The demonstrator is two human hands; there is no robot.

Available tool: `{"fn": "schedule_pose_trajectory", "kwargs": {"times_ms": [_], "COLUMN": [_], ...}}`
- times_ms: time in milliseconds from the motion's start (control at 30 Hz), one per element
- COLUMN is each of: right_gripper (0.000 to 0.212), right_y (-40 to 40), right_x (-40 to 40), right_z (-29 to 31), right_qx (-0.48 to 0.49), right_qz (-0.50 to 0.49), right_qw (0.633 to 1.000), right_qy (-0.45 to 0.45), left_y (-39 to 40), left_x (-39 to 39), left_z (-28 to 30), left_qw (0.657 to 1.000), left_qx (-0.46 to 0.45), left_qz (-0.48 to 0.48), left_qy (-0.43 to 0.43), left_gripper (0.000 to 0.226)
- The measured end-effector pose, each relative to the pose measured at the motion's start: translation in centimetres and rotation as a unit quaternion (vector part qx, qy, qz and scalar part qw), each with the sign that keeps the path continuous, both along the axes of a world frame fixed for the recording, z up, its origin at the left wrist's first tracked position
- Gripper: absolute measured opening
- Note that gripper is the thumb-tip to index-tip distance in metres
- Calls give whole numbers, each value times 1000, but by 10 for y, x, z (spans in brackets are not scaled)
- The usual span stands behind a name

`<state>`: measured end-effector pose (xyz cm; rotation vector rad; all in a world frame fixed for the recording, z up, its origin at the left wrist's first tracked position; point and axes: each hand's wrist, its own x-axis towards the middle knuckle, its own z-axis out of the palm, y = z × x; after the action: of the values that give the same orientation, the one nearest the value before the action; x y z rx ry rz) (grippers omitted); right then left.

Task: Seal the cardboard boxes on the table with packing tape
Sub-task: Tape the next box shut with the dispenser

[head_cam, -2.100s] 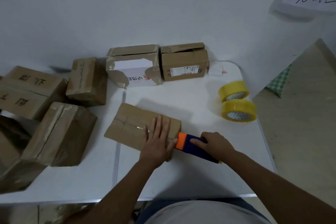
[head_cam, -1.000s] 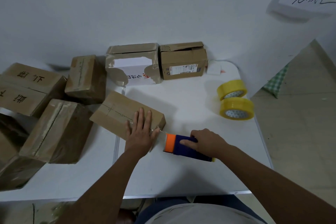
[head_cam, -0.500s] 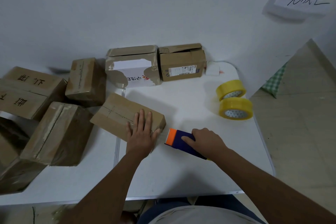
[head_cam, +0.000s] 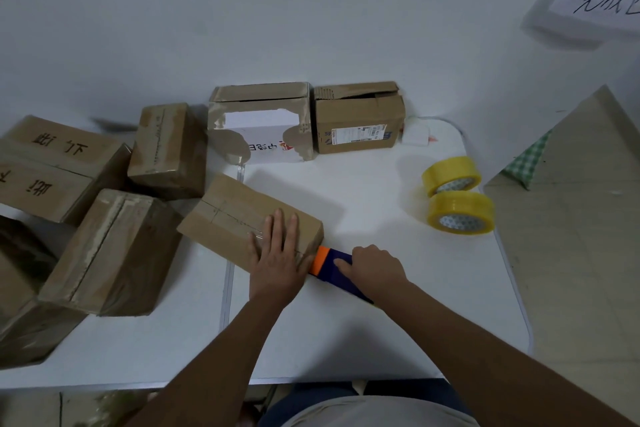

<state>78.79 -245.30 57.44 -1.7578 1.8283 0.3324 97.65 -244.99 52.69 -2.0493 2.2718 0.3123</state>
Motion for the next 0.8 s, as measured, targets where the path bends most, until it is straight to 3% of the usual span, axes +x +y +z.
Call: {"fn": "schedule_pose_trajectory", "kwargs": {"times_ms": [500,667,800], "right_gripper": [36,44,40], "right_y": [-25,-31,-25], "right_x": [-3,-38,-34], "right_z": [2,4,-9], "right_qx": [4,-69,-104], "right_qz": [14,-28,-40], "right_qw": [998,991,992], "right_qy": [60,111,64], "left_y": [1,3,-1], "left_x": [0,7,25], "left_z": [-2,1,6], "left_qw": [1000,997,983], "left_qx": [2,10,0], "left_qz": [-15,-69,-178], "left_qy": [-12,-30,-33], "left_gripper": [74,74,78]}}
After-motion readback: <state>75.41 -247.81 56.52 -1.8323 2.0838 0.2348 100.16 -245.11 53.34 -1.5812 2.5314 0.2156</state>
